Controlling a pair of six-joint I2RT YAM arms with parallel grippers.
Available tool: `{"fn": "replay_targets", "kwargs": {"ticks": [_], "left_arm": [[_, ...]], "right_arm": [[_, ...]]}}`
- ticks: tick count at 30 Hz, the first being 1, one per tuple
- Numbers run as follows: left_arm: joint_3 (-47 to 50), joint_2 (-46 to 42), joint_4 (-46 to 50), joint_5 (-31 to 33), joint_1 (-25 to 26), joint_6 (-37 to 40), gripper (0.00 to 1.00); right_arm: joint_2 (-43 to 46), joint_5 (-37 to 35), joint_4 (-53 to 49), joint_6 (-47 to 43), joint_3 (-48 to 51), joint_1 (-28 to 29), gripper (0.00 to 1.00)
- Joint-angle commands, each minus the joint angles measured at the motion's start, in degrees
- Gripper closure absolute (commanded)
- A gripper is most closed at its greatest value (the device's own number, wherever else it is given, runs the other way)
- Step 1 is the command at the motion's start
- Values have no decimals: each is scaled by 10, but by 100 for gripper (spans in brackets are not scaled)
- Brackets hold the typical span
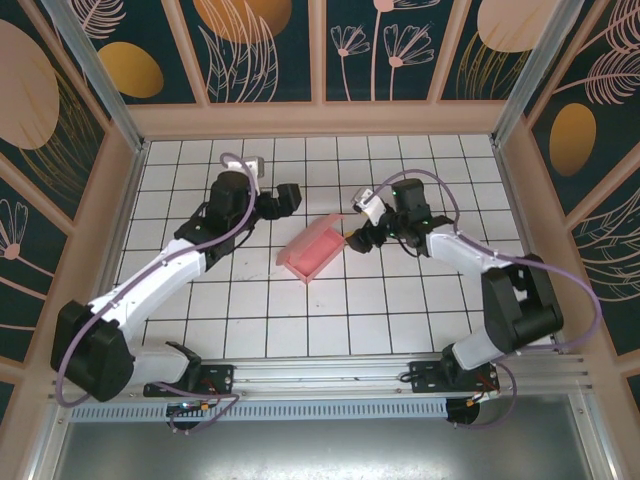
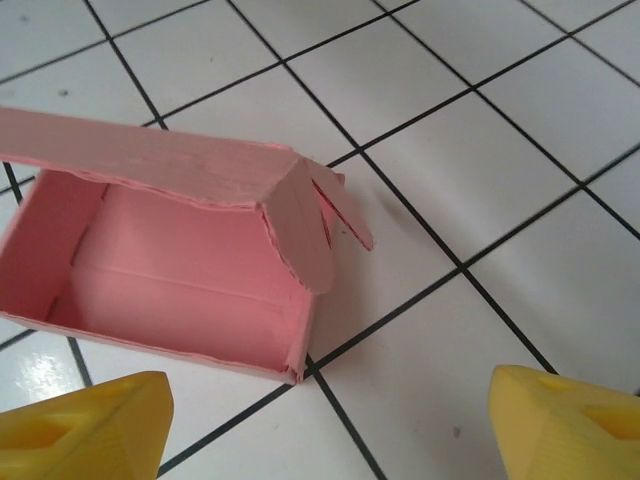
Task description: Fold the paper box
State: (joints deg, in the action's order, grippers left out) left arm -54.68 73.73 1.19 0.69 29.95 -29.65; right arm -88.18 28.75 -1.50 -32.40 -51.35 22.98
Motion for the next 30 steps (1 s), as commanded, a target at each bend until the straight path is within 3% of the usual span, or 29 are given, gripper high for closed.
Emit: {"fn": "replay_targets", "kwargs": {"ticks": [1,9,12,17,30], "left_arm": [[22,-21,27,53,-2,22,1],[42,-45,35,63,-2,10,1],[48,-51,39,66,-2,9,1],[51,-44,40,54,-2,16,1],[41,-1,38,16,-2,21,1]], "right_arm": [[-37,35,12,-52,-41,4,21],[-121,84,-40,-102,-125,3,39],[-140,99,-74,-121,-147,2,54],[-153,110,-103,-142,-159,5,66],[-150,143,-86,-139,-160,6,68]]}}
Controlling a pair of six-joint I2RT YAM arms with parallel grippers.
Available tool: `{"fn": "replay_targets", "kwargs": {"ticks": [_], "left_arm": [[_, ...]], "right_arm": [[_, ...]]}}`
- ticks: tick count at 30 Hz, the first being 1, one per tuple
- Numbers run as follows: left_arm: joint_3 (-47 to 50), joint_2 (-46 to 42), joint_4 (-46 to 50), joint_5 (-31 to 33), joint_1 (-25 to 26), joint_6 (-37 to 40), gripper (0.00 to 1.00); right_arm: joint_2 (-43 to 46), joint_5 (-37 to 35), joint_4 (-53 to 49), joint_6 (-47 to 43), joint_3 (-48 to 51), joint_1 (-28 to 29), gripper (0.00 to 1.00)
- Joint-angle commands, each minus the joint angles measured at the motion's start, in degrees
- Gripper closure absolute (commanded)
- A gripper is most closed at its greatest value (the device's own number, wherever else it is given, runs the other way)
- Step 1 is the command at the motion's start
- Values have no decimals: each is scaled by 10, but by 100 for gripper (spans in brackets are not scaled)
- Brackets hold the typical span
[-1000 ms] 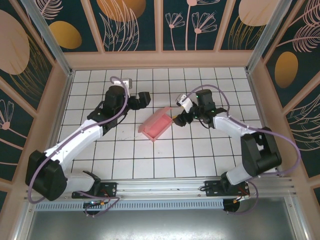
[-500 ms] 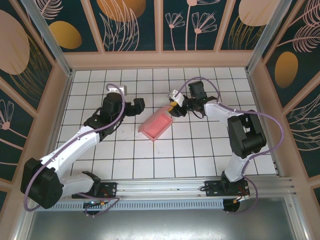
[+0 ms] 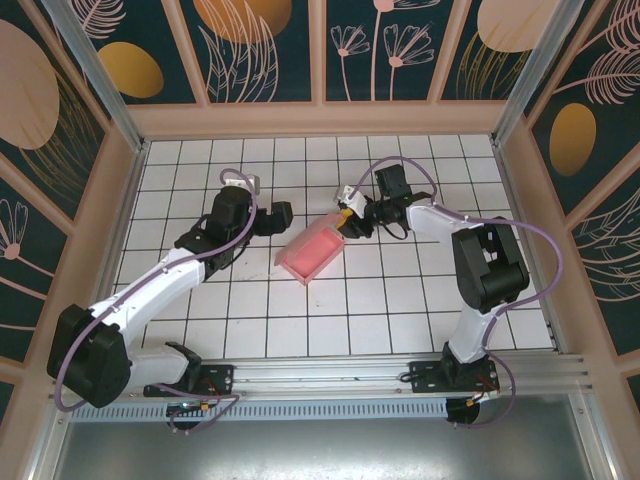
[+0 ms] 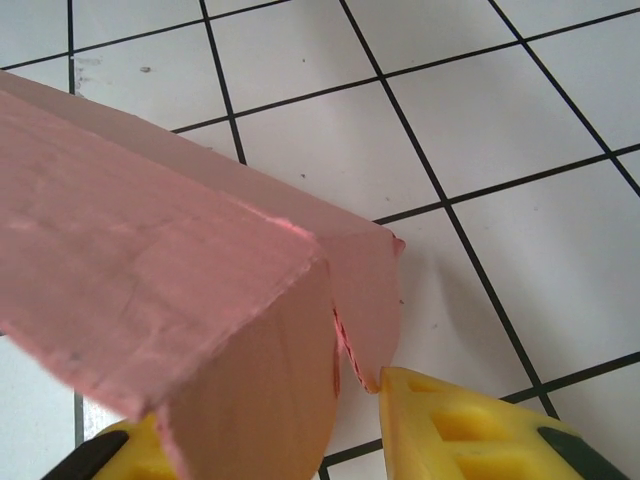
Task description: Fold the paper box
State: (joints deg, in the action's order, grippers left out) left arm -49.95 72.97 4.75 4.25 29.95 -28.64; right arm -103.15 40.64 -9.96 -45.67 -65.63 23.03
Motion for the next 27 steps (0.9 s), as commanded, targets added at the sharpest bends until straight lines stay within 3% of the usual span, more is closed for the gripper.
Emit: {"fn": "replay_targets", "kwargs": {"ticks": [1,3,9,14,22,27], "left_arm": [[-7,7,2,-22,-2,11,1],[-6,6,2,-20,-2,12,1],[-4,5,4,-16,-2,14,1],[-2,8,1,-16,-2,12,1],[-1,10,1,-21,-2,11,1],[-1,11,0,-24,-2,11,1]], "right_arm": [[-1,24,4,-2,-18,5,67],[-1,13,30,13,-14,4,60],[-4,-1,51,23,-13,4,58],[-11,28,24,13,-23,4,73],[-16,32,19,13,-27,6,76],[-18,32,11,11,-31,5,93]]}}
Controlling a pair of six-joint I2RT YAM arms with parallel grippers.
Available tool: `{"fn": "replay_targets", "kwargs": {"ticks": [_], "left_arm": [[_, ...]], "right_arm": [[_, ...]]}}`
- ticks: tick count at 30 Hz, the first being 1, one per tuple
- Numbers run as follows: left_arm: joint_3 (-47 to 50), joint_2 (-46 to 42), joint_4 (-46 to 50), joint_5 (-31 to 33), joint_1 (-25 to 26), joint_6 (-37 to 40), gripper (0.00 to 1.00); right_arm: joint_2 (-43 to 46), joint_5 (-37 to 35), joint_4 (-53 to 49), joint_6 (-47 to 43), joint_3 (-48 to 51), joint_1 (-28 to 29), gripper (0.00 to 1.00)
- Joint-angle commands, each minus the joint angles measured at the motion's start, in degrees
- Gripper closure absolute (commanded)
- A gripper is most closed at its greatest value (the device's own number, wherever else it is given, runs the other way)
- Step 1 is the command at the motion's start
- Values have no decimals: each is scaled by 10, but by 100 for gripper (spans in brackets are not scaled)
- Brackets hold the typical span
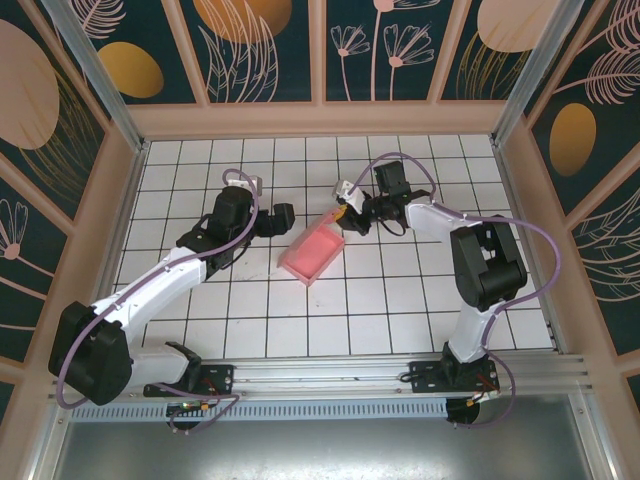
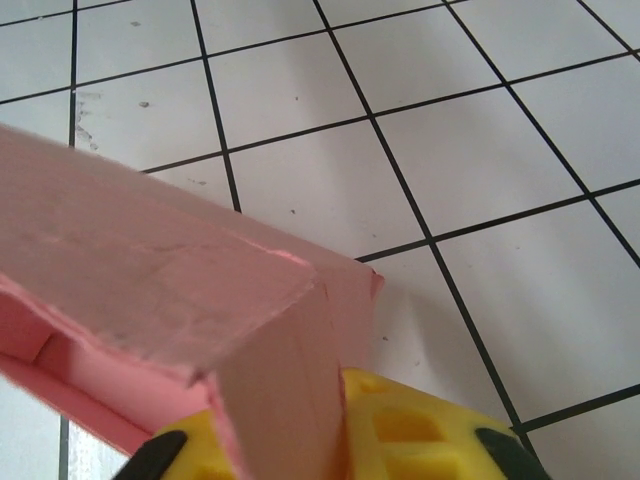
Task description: Fold the paper box
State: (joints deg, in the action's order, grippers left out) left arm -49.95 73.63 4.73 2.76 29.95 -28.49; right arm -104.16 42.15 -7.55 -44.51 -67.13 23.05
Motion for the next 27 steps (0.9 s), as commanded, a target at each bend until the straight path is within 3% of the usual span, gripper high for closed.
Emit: {"fn": "replay_targets", "kwargs": {"ticks": [1,10,20,23,27], "left_arm": [[-1,4,0,-10,-2,9,1],[11,-15,-14,-7,-2,16,1],[7,-30,-43,-12,-1,35,1],[2,-26,-48,-17,-2,44,1],[-2,-18,-54,-32,-1,50,1]], "right_arm": [[-8,17,-12,1,-15,5,98],[30,-18,51,52,24,3,100],[101,-186,144,221,85,-2,100],[107,-271,142,315,80,-2,100],[118,-332,119,400,79,2,100]]}}
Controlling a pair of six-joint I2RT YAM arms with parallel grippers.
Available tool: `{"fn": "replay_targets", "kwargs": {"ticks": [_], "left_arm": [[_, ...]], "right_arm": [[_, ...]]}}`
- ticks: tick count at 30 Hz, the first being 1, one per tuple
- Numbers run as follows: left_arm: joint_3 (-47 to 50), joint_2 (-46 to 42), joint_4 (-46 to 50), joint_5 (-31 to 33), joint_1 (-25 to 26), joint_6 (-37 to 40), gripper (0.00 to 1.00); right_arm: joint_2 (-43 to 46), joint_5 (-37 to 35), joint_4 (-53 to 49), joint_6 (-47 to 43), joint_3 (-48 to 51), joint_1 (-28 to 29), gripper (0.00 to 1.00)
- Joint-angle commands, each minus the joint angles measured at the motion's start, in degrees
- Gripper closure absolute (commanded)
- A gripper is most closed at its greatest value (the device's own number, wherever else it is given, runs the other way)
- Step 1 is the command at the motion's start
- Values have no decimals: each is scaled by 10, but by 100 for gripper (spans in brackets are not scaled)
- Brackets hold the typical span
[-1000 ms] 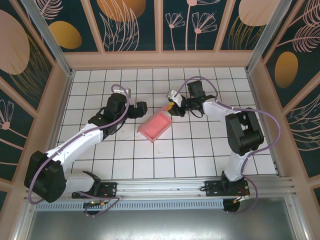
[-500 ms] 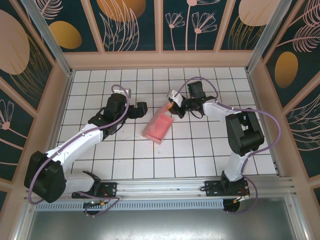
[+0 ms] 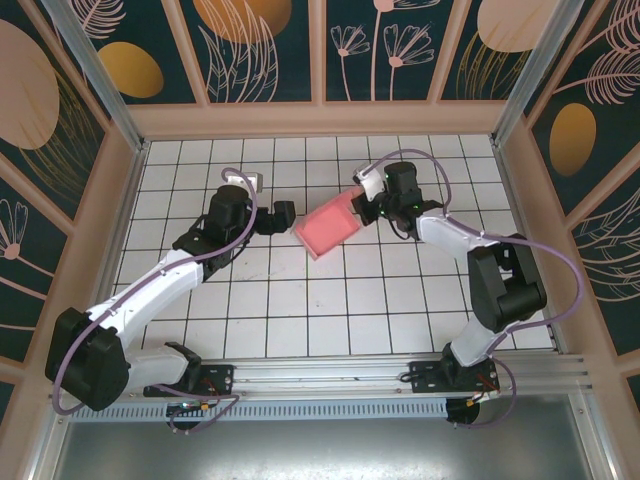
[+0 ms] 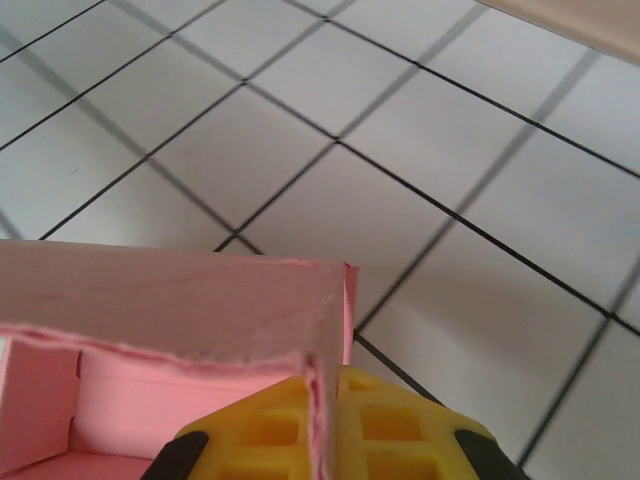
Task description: Fold the paper box
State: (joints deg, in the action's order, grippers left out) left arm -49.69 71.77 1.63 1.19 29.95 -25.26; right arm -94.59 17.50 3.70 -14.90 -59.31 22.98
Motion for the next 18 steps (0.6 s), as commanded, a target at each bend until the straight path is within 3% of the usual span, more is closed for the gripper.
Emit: {"fn": "replay_targets", "kwargs": {"ticks": [1,5,10,12,15,18], "left_arm": [[-3,2,-26,-16,-1,17,1],[-1,9,-43,-21,-1,13,3],[-20,48,-72,-41,5,32,6],[-45,72,-64,-44,6,76,8],[-105,109,-26,-91,6,188,22],[-165,144,19,-82,6,256,27]], "right_arm": [[23,-105,-5,127,-1,4,100],[39,-198,-36,196,7,11,100],[55,-233,-48,201,11,24,100],[52,-238,-64,197,1,25,100],[44,-239,-100,190,-22,25,100],[30,-243,-141,192,-50,24,100]]}}
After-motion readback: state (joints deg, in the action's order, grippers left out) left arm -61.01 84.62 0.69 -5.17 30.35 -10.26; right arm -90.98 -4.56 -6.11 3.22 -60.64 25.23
